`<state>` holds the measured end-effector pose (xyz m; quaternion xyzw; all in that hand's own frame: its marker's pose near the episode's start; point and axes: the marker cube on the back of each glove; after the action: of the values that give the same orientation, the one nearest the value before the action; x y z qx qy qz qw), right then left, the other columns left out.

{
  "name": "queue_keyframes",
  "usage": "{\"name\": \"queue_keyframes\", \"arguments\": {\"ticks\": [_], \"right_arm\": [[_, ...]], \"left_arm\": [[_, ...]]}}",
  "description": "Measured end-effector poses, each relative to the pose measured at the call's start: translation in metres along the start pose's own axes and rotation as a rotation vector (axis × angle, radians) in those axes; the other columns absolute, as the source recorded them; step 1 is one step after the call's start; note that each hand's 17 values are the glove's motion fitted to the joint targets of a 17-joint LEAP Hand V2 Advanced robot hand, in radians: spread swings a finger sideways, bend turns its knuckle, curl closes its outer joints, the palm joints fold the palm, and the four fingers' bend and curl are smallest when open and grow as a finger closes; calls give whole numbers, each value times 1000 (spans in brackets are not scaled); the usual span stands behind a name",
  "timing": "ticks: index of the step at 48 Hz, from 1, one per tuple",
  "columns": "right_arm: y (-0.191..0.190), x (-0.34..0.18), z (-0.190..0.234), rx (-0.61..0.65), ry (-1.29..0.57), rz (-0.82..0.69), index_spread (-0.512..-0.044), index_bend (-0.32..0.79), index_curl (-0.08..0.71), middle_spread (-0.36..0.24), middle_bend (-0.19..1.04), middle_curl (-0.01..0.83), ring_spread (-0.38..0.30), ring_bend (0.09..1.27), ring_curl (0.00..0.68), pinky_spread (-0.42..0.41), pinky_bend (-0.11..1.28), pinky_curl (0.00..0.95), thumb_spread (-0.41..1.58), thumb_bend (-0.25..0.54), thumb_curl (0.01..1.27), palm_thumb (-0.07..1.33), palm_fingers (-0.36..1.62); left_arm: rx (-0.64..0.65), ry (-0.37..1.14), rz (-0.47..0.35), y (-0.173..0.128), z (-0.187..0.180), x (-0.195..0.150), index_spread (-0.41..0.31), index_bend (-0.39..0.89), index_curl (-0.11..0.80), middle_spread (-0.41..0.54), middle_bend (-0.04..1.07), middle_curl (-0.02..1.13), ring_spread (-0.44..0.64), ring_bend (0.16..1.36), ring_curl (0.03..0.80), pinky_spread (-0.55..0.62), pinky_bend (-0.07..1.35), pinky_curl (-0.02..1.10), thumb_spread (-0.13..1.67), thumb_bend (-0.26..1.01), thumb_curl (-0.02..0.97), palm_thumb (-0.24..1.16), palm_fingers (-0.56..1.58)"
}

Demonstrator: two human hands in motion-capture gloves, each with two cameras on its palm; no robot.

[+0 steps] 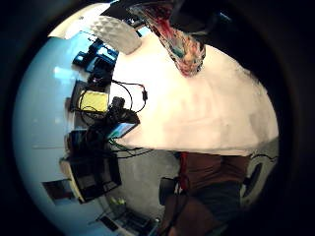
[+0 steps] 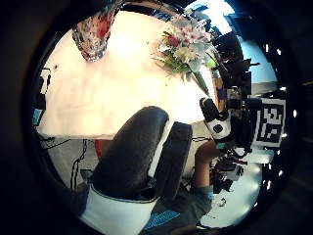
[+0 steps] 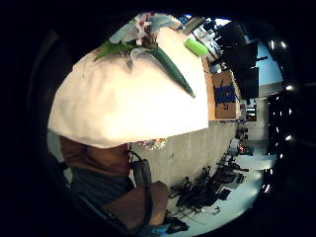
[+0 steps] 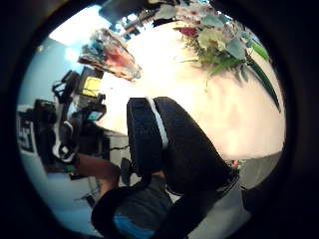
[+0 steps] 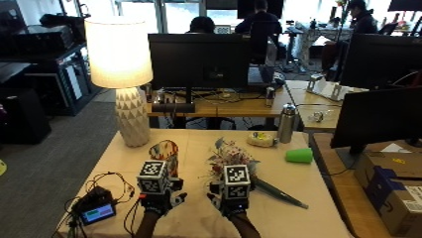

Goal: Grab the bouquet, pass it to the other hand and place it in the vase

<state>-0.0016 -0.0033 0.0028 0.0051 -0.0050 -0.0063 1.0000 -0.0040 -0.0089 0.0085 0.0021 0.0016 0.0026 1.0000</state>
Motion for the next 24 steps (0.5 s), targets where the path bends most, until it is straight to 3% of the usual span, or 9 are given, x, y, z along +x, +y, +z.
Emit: {"name": "queue_keyframes", "arguments": {"ticks": [4, 9, 17, 24], "right_arm": [[-4, -2, 1, 22, -11, -15, -240, 157, 86, 32, 214, 87, 119, 244, 72, 221, 456, 149, 645, 125, 56, 218, 309], [-1, -5, -4, 24, -5, -14, -300, 154, 131, 46, 212, 132, 156, 249, 106, 279, 479, 200, 882, 115, 84, 234, 280], [-14, -10, 6, 50, -14, -61, -341, 145, 171, 55, 213, 187, 187, 260, 138, 321, 489, 241, 1073, 87, 123, 251, 252], [-3, -13, -4, 32, -12, -53, -352, 143, 195, 57, 204, 223, 198, 271, 161, 336, 495, 267, 1149, 57, 150, 260, 233]], "left_arm": [[-19, 3, 5, -5, 8, -4, -73, 128, 66, 55, 197, 98, 214, 444, 123, 281, 399, 130, 569, -10, 45, 19, 375], [-47, 0, 5, -2, 7, -3, -87, 134, 106, 73, 195, 150, 279, 481, 166, 360, 416, 176, 758, -17, 80, 12, 338], [-44, 6, 12, -1, 6, -1, -97, 136, 152, 86, 194, 200, 334, 504, 193, 418, 433, 217, 902, -25, 125, -11, 303], [-23, 8, 17, -6, 7, -3, -100, 133, 179, 94, 197, 235, 356, 516, 209, 437, 441, 242, 956, -29, 154, -16, 283]]}}
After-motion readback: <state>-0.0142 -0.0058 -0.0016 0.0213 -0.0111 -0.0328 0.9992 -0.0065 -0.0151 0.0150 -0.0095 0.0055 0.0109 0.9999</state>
